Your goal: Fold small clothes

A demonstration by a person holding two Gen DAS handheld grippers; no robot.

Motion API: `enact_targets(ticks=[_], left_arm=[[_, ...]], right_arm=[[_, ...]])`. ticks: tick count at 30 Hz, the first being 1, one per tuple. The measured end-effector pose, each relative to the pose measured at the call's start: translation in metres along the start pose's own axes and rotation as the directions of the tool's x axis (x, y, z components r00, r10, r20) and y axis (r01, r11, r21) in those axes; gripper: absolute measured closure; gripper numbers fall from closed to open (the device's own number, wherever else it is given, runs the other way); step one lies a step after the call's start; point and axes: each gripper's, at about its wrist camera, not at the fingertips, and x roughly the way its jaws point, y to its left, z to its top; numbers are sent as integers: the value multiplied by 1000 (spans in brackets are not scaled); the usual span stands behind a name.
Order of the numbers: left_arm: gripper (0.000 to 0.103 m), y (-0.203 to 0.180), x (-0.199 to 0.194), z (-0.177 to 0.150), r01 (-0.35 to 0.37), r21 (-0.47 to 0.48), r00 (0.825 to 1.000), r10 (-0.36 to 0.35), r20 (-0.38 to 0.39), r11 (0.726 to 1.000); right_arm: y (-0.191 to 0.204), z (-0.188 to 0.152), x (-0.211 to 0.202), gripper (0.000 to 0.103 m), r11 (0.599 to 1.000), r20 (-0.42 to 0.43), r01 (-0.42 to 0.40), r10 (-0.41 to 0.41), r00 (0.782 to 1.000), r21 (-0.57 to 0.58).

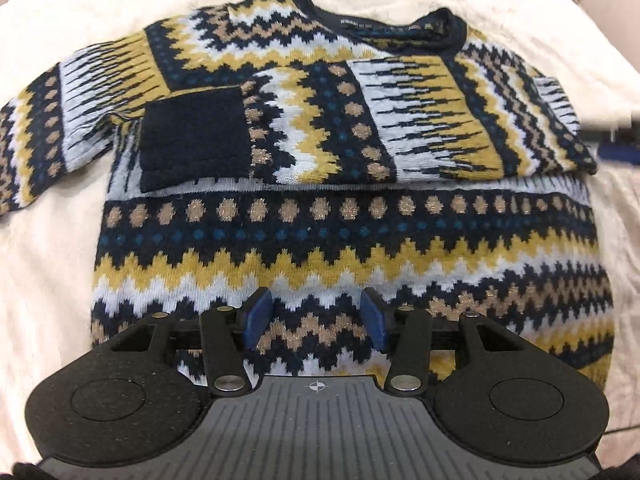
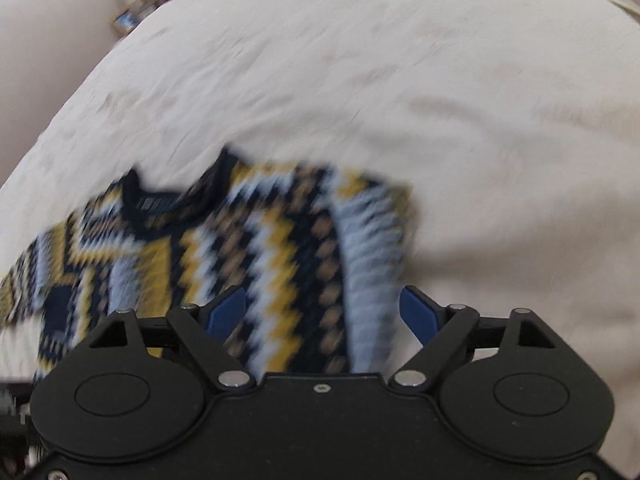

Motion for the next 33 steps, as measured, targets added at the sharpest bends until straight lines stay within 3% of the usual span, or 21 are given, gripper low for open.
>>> enact_targets(ticks=[4, 9, 11, 14, 17, 22, 33], left_arm=[[52, -1, 0, -14, -1, -4, 1000, 1, -9, 1000], [45, -1, 2, -26, -4, -38, 1000, 3, -17, 999], [40, 3, 2, -28, 12, -67, 1000, -13, -16, 998], [10, 8, 0, -31, 71, -91, 997, -73, -11, 993], [9, 10, -6, -36, 73, -96, 997, -73, 6, 993], [9, 29, -34, -41, 90, -121, 992, -78, 102, 989], [9, 120, -83, -26, 106, -156, 961, -60, 271, 982]], right_arm=[[7, -42, 2, 17, 999, -99, -39, 38, 994, -9], [13, -90, 6, 15, 994, -210, 15, -37, 977, -105], [13, -97, 0, 13, 994, -205, 13, -35, 978, -109], [14, -97, -8, 12, 994, -190, 13, -33, 981, -108], [14, -96, -15, 4, 997, -160, -5, -7, 987, -72], [30, -94, -32, 0, 998, -93, -46, 41, 995, -54], [88, -80, -56, 0, 998, 31, -53, 54, 998, -22]])
